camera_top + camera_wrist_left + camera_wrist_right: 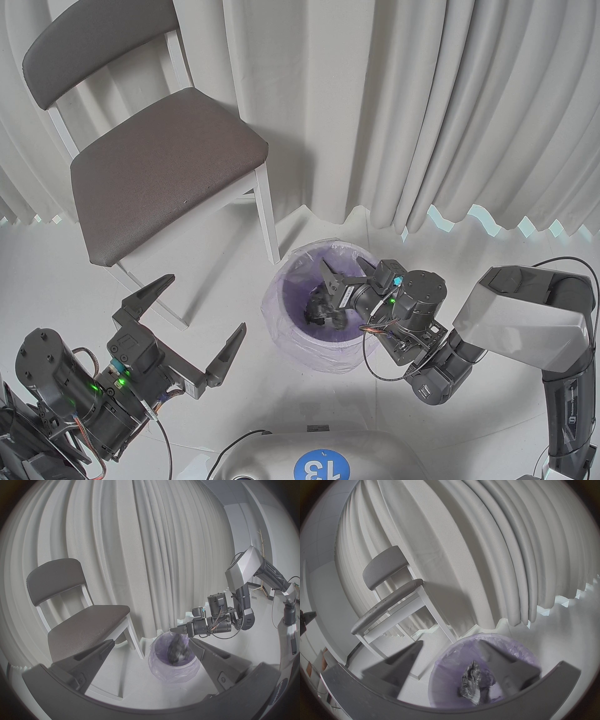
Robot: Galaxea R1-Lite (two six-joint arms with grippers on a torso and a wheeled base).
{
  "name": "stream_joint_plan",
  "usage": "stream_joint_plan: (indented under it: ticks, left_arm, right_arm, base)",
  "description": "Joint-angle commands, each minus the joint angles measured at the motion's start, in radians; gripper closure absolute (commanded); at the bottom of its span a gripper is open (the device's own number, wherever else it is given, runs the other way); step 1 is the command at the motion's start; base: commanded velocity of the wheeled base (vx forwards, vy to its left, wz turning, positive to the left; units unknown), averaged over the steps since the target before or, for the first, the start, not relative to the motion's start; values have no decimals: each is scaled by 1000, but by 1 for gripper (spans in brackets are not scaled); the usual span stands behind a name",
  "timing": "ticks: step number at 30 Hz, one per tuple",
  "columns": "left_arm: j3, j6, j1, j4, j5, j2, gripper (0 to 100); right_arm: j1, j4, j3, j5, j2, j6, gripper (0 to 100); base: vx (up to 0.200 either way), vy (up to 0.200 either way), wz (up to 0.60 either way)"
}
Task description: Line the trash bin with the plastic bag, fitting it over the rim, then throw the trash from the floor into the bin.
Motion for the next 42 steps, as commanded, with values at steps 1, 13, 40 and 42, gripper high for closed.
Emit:
stream_joint_plan:
  ticks: [1, 13, 40, 42]
  left_arm:
    - [0, 0, 0, -16, 1, 0, 0]
    - [29, -4, 3, -16, -1, 40, 0]
    - [-494, 11, 300, 7, -161, 865, 0]
    - [-549, 17, 305, 28, -161, 898, 0]
  right_arm:
    - [-4, 0, -2, 0, 4, 0, 0]
    - [-26, 4, 35, 0, -10, -54, 0]
    - [-262, 10, 386, 101, -241, -411, 0]
    - [-265, 10, 387, 104, -243, -413, 0]
  base:
    - [0, 0, 0]
    - [0, 0, 0]
    - [0, 0, 0]
    - [0, 0, 0]
